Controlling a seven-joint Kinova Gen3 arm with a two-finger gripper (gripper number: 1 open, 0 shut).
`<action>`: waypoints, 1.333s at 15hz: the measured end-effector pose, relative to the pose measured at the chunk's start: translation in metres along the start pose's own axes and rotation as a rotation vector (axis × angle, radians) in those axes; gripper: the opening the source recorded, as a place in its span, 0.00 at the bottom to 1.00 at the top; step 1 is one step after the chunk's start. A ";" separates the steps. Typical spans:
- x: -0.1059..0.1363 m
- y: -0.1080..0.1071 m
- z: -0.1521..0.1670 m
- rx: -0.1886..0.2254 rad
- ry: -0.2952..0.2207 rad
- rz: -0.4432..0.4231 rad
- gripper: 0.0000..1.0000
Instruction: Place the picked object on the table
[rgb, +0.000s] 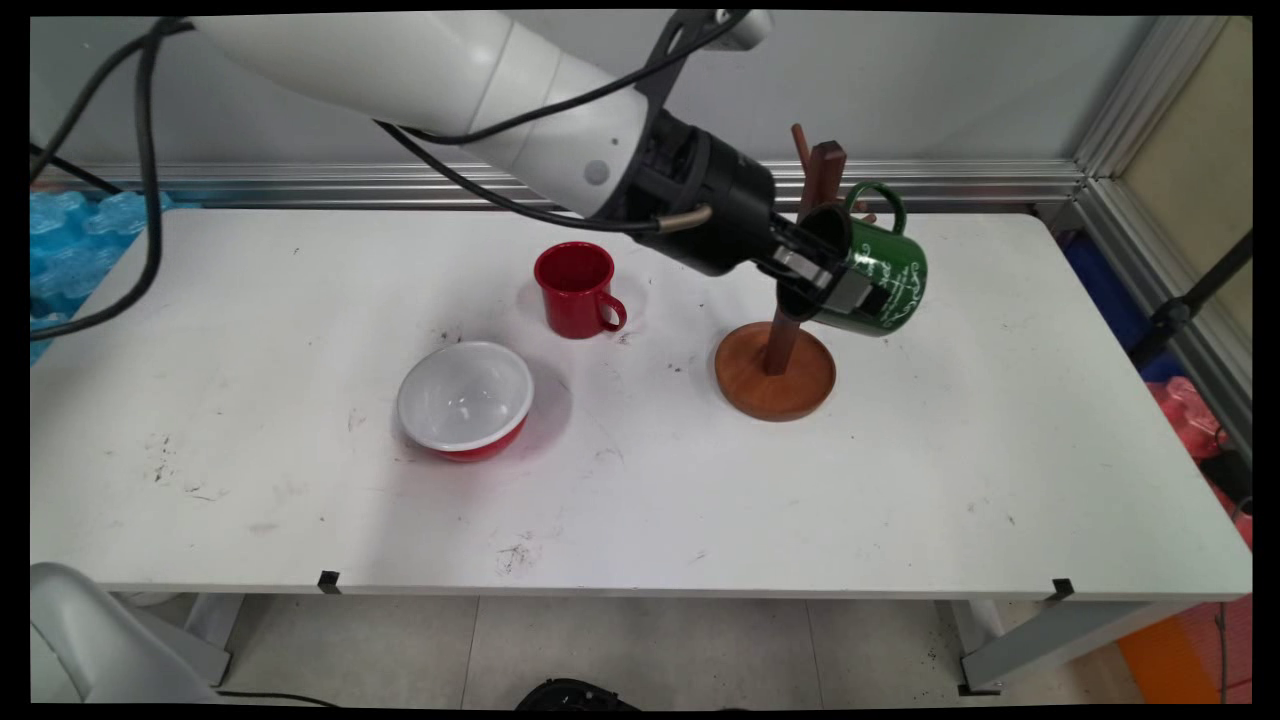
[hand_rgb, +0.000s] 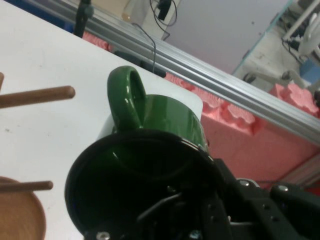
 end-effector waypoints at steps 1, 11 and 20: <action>0.000 0.000 -0.004 0.002 -0.008 0.013 0.00; 0.004 -0.004 -0.052 0.127 -0.180 0.174 0.00; 0.002 0.000 -0.057 0.276 -0.357 0.256 0.00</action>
